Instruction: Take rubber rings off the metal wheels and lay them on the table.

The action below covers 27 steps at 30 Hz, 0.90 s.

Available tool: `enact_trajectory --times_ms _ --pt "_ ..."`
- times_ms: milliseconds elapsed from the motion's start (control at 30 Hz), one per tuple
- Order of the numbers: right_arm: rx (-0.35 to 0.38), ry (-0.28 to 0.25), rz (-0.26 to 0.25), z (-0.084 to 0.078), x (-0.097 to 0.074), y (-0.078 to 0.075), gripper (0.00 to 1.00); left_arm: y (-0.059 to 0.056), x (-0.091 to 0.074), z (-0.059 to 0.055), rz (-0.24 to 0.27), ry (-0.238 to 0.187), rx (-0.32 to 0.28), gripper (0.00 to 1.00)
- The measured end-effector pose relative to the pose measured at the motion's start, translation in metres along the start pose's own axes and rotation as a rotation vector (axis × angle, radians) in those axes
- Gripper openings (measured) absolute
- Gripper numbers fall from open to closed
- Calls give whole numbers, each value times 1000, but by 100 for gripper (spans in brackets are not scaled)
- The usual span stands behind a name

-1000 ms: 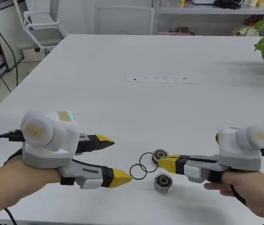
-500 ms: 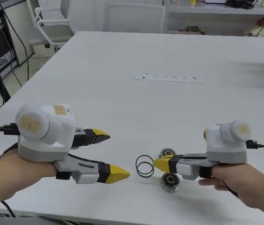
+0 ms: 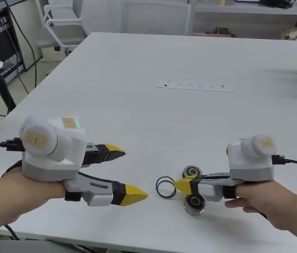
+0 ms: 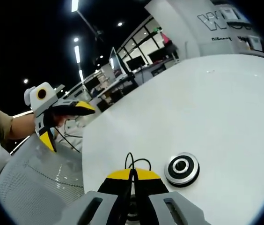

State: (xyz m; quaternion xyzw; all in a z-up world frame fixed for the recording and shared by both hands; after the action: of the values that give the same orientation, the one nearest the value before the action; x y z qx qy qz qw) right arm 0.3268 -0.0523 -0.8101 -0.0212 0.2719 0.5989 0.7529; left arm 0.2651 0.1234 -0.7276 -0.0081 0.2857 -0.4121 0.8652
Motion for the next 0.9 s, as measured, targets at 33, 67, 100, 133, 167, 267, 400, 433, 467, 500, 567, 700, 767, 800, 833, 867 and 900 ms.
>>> enact_trajectory --times_ms 33,67,100,133,167,267,400,433,467,500,567,700,767,800,833,867,900 --pt "-3 5 -1 -1 1 0 0 0 0 0 0 0 -1 66" --pt "-3 9 -4 -1 1 -1 0 1 0 0 1 -1 -3 66" --pt "-5 12 -8 -1 1 -1 0 0 0 0 1 -1 -3 66" --pt "-11 14 -9 -1 1 -2 0 1 1 -1 1 0 -4 66" --pt "-16 21 -12 -2 2 -2 0 1 1 -1 1 1 -5 66" --pt "-34 38 -26 -3 2 -3 0 1 1 -2 2 6 -5 66" --pt "-43 49 -41 -5 1 -5 1 1 1 -2 3 8 -4 66" --pt "-52 51 -50 -5 1 -6 3 1 1 -2 4 8 -3 66" --pt "-55 52 -51 -6 1 -5 4 1 1 -2 4 8 -3 66" --pt "-53 52 -47 -6 1 -5 4 1 1 -2 3 9 -5 66" --pt "-57 51 -43 -6 1 -5 4 1 1 -2 4 11 -6 66" --pt "-67 47 -41 -5 0 -3 6 1 1 -3 3 16 -8 66" --pt "-71 45 -41 -4 0 -3 9 1 2 -3 2 18 -8 66" --pt "-74 44 -41 -4 -1 -2 10 1 2 -3 1 19 -7 66" --pt "-75 44 -40 -3 -1 -2 10 1 2 -3 1 21 -6 66" --pt "-76 43 -38 -3 -2 -2 11 1 2 -3 0 22 -6 66" --pt "-76 41 -38 -2 -3 -2 13 1 3 -2 1 23 -5 66"
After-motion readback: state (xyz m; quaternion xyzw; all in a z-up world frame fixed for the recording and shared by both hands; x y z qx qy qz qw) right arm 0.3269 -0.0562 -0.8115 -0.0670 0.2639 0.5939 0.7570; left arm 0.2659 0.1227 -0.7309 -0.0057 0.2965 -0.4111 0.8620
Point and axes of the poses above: the centre of the closed fingertips' face, and the gripper's own axes: x roughly forward along the fingers, y roughly to its left, z roughly out of its top, the point moved 7 cm from there along -x, roughly backward along the fingers, and after that the axes turned 14 degrees about -x, right-handed, at the moved point
